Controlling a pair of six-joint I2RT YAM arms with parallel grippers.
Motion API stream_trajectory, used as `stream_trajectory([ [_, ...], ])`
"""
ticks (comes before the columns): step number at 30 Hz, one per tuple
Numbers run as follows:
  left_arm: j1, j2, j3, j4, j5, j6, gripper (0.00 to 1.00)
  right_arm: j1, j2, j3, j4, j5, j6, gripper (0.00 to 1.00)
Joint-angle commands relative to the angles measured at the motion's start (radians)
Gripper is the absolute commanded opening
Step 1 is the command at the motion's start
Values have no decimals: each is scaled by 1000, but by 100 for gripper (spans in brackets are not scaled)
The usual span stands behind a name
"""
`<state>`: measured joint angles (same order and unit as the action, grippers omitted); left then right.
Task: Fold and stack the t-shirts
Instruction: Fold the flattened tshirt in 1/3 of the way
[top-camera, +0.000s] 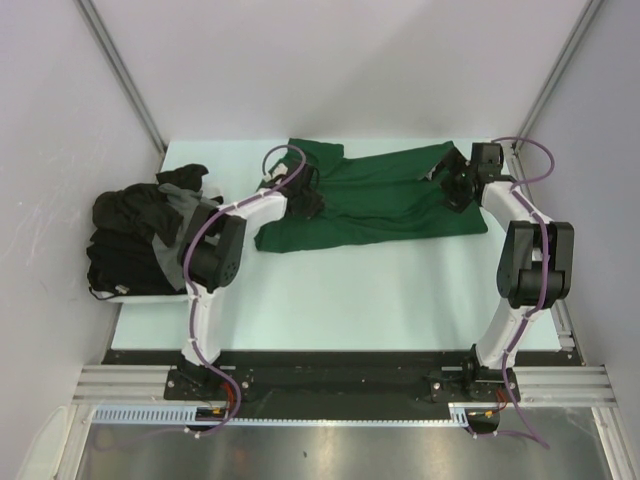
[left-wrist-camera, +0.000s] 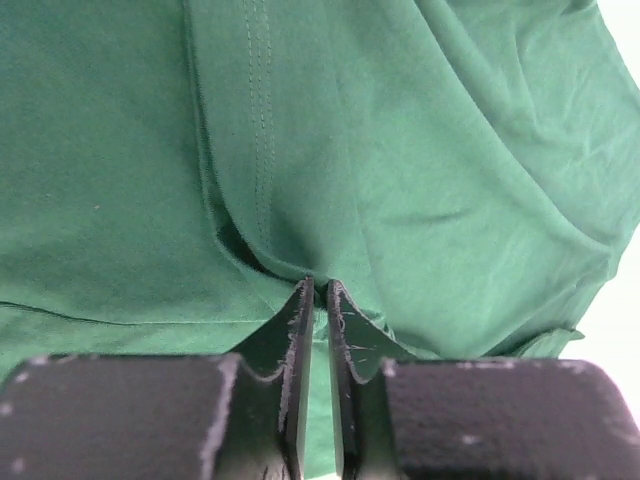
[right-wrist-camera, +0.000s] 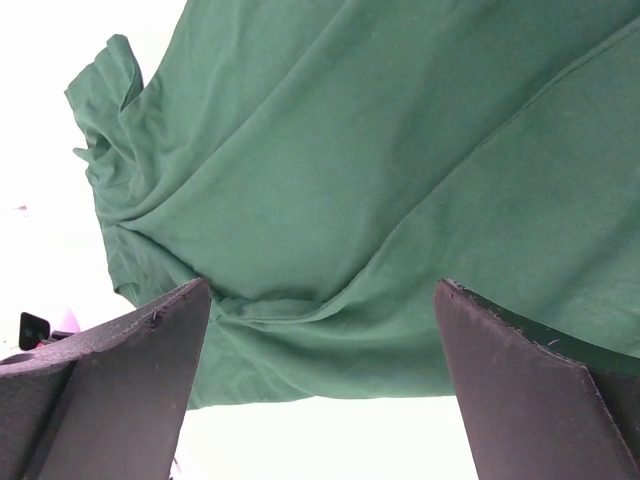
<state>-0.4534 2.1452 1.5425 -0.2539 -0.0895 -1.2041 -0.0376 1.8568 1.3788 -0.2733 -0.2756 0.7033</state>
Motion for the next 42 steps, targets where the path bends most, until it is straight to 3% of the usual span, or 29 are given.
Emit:
stream_trajectory([
  [1, 1, -1, 53, -36, -33, 20, 11, -10, -45, 37, -1, 9, -16, 100],
  [3, 4, 10, 70, -54, -39, 24, 0, -15, -45, 39, -1, 10, -16, 100],
  [14, 7, 30, 171, -7, -65, 115, 0, -22, -53, 34, -9, 15, -13, 100],
  [27, 2, 219, 459, 88, -49, 207, 0, -25, -2, 54, -32, 24, -21, 100],
  [32, 2, 222, 498, 26, -68, 251, 0, -19, 2, 63, -43, 16, -22, 100],
  [33, 4, 185, 493, -4, -79, 252, 3, -18, 1, 62, -43, 12, -30, 100],
  [35, 2, 135, 470, -62, -105, 253, 25, -16, -8, 62, -47, 10, -34, 100],
  [37, 2, 17, 359, -56, -115, 259, 58, -18, -18, 60, -47, 1, -41, 99],
  [40, 2, -120, 181, -18, -115, 242, 74, -19, -19, 55, -50, -16, -45, 100],
  [42, 2, -155, 120, -71, -127, 203, 76, -19, -18, 54, -56, -16, -48, 100],
])
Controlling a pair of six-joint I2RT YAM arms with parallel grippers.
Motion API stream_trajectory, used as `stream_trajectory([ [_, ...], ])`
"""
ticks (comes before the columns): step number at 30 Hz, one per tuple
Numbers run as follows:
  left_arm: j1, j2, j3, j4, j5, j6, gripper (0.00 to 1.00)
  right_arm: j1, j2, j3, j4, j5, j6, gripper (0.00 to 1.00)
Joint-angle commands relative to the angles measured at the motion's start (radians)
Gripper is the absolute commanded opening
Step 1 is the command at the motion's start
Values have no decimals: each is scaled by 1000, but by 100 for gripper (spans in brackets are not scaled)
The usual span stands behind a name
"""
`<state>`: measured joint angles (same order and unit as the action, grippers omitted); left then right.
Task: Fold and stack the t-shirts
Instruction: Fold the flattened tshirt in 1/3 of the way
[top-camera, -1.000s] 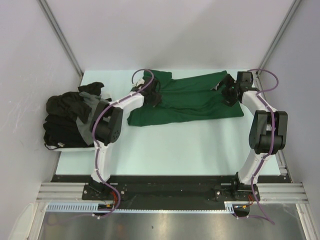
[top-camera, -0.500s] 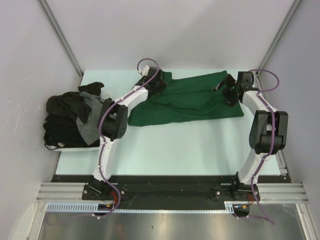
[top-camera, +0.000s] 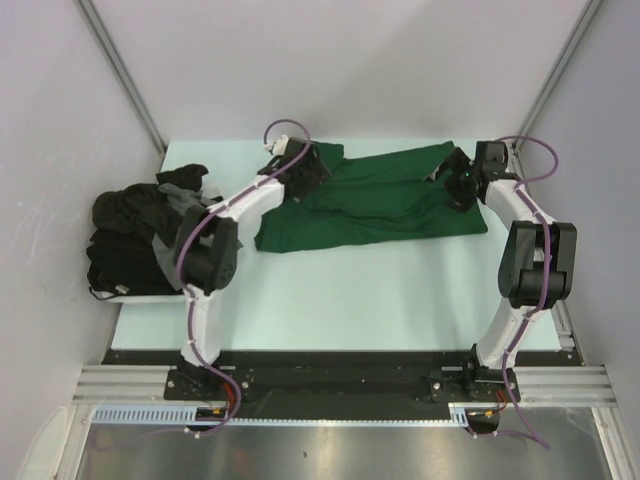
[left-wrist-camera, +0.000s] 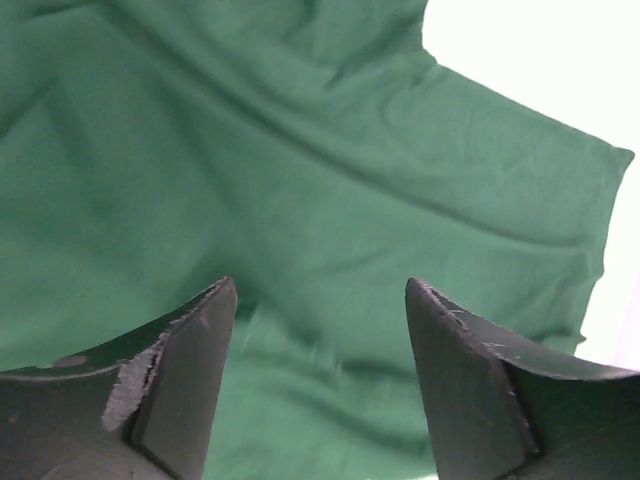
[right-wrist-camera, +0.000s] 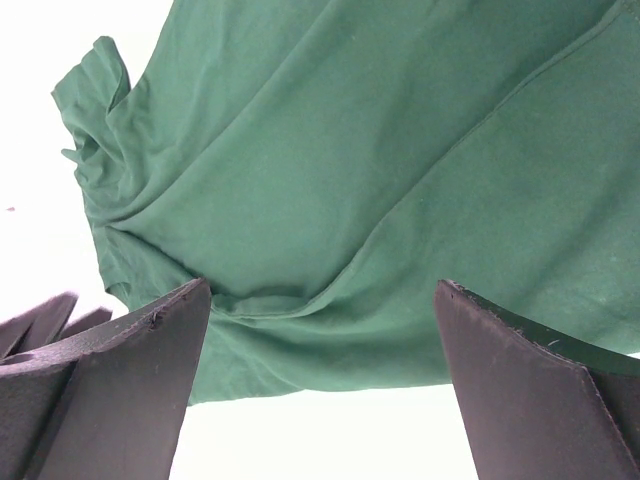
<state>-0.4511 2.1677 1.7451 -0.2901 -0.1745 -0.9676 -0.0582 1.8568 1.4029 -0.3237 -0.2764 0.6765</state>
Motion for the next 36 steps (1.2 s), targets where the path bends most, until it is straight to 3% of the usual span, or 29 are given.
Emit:
stream_trajectory([
  [1, 2, -202, -102, -53, -40, -52, 77, 1, -15, 25, -6, -17, -25, 99],
  [5, -12, -214, -200, -20, -17, -129, 77, 1, -4, 28, -8, -29, -25, 100],
  [10, -26, -122, -170, -24, 27, -227, 73, 1, -4, 37, -14, -27, -31, 100],
  [21, -40, -16, -93, -38, -25, -335, 68, -23, -34, 42, -41, -26, -48, 100],
  [24, -40, 10, -75, -24, -36, -342, 48, -26, -41, 36, -48, -29, -48, 100],
  [26, -40, 30, -59, -15, -45, -335, 28, -29, -45, 34, -52, -27, -51, 99],
  [29, -41, 69, -15, -4, -48, -312, 6, -34, -50, 25, -52, -24, -54, 100],
  [31, -41, 87, 28, 6, -51, -293, 0, -40, -50, 25, -54, -27, -51, 100],
  [36, -58, 148, 164, 51, -106, -174, 0, -46, -51, 12, -55, -26, -51, 100],
])
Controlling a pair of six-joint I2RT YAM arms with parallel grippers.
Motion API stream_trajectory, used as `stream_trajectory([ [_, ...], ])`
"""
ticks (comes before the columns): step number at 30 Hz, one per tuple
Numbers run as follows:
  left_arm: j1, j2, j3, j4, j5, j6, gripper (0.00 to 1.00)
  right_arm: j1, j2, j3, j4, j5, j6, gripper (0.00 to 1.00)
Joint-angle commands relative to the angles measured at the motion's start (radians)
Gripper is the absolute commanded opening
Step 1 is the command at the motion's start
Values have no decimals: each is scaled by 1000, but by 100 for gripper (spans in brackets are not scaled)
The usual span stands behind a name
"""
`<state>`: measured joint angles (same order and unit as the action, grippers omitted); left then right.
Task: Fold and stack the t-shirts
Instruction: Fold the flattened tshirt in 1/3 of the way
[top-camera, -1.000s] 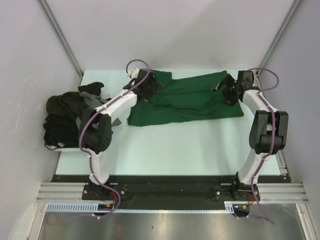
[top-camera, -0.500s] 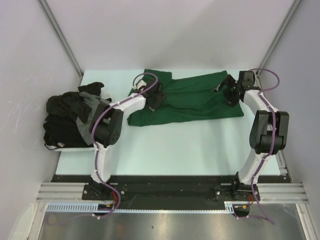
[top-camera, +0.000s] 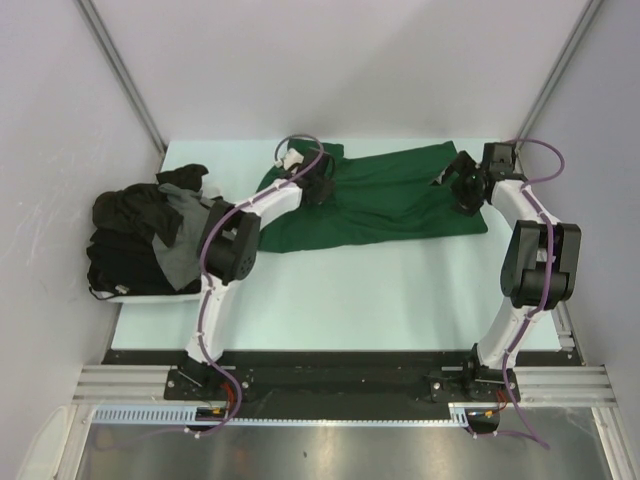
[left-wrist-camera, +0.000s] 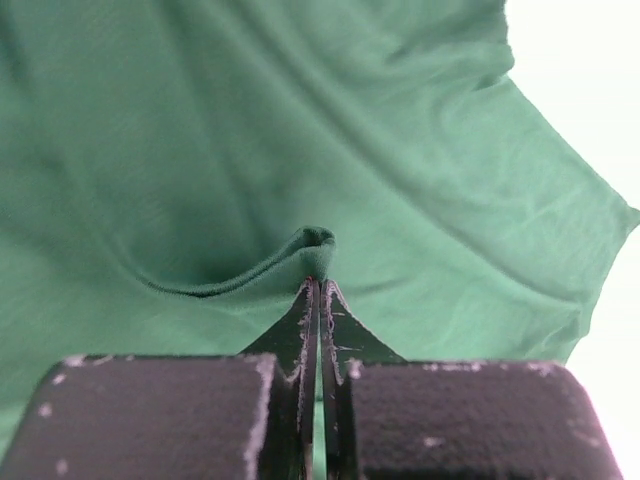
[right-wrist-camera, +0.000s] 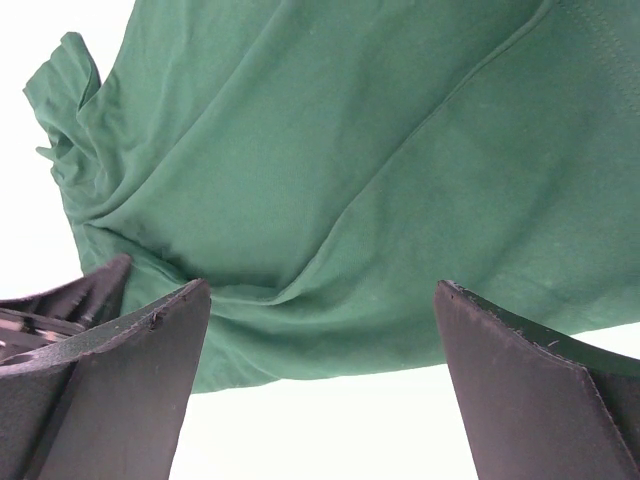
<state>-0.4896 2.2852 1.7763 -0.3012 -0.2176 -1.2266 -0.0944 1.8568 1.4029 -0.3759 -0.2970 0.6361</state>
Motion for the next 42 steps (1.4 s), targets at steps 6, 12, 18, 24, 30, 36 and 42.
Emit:
stream_trajectory([
  [6, -33, 100, 248, 165, -23, 234, 0, -11, -38, 10, 0, -10, -6, 100],
  [12, -33, 201, 339, 131, 90, 329, 31, -10, -10, 19, 0, -16, -6, 100],
  [18, -24, 93, 311, 31, 12, 461, 100, -10, -1, 31, -21, -28, -26, 100],
  [24, -10, -265, 80, -110, -112, 530, 100, -2, -22, 24, -38, -50, -59, 100],
  [30, 20, -606, -360, -124, -79, 379, 98, -10, -18, -36, -95, 25, -69, 100],
  [36, 36, -662, -610, -124, -42, 251, 90, -60, -48, -140, -84, 81, -72, 100],
  [42, 92, -676, -736, -110, -35, 234, 83, -80, -70, -191, -103, 131, -98, 100],
])
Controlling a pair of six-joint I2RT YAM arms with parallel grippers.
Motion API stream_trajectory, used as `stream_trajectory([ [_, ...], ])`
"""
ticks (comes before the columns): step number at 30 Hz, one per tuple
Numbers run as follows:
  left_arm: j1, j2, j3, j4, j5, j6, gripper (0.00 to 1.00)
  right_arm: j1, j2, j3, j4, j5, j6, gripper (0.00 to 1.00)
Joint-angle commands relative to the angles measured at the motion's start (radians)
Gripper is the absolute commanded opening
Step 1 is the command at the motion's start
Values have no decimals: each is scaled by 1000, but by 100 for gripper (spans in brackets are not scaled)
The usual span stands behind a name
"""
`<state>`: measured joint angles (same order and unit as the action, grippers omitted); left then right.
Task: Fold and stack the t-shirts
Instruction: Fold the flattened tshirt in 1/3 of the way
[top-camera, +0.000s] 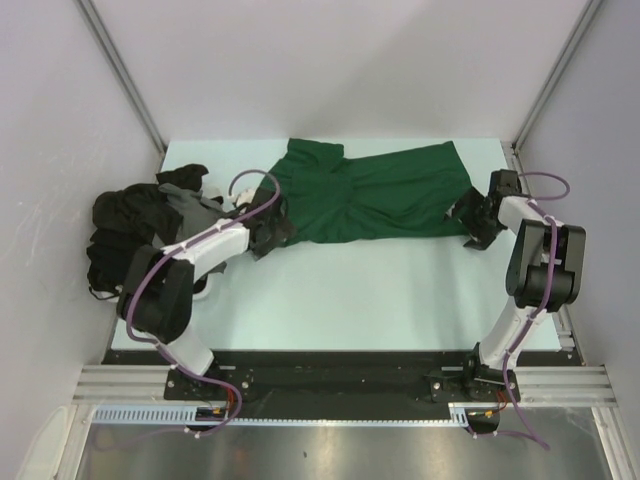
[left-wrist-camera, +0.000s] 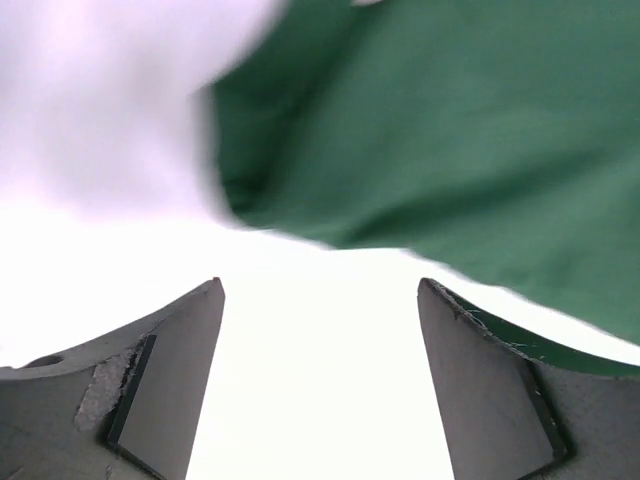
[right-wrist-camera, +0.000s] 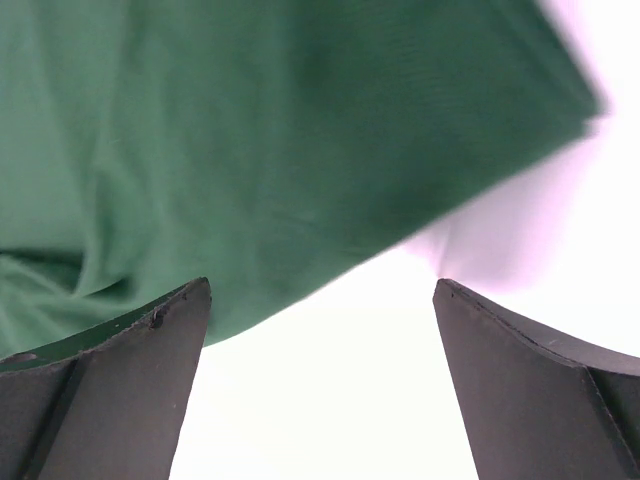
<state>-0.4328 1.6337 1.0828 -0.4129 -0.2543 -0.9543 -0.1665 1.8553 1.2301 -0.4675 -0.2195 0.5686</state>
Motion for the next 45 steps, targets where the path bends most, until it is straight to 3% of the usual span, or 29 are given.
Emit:
stream_trajectory([
  [1, 46, -26, -52, 3, 3, -25, 83, -7, -67, -24, -8, 63, -33, 100],
  [9, 63, 58, -49, 37, -71, 14, 74, -8, -38, -1, 1, 86, -41, 100],
  [13, 63, 74, -67, 103, -83, 2, 65, -11, -24, 12, 1, 94, -44, 100],
  [20, 75, 100, -63, 142, -177, 8, 29, -19, -11, 22, -3, 115, -46, 98],
  [26, 95, 94, -41, 102, -276, 135, 0, -41, -11, 22, -10, 140, -47, 97],
  [36, 106, 88, -40, 77, -234, 213, 0, -53, -34, 40, -30, 117, -10, 90],
  [45, 106, 91, -54, 80, -208, 195, 0, -34, -21, -34, 58, 144, 96, 75],
])
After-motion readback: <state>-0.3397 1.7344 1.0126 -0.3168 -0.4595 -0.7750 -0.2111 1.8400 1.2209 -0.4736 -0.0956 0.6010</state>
